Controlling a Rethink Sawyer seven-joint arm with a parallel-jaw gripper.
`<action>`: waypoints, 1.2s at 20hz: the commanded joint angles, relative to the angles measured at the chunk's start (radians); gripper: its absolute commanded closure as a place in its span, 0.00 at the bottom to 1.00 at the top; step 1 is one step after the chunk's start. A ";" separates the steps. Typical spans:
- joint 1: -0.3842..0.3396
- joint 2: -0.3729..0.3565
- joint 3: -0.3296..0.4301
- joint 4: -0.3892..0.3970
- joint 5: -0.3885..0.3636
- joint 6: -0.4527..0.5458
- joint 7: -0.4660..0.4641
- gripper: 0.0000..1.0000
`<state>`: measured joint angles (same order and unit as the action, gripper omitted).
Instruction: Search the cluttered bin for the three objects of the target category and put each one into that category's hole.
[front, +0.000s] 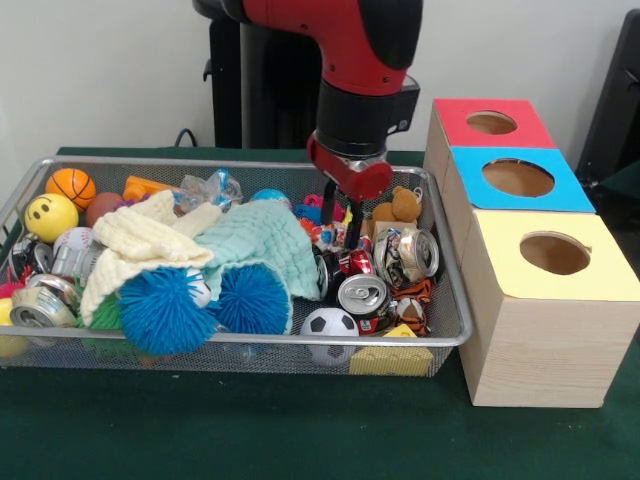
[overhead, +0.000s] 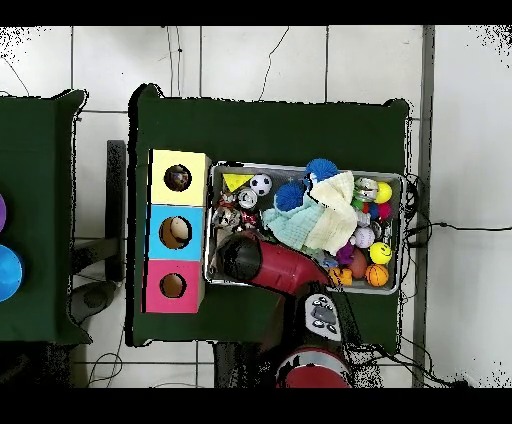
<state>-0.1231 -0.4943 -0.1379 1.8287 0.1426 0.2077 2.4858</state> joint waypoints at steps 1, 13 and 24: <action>-0.103 -0.001 0.084 0.091 -0.073 -0.104 0.045 0.00; -0.079 0.061 0.104 0.075 -0.064 -0.175 0.116 0.00; -0.028 -0.009 0.120 0.136 0.019 -0.152 0.194 0.00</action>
<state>-0.1503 -0.4705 -0.1262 1.9020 0.0939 0.0822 2.4858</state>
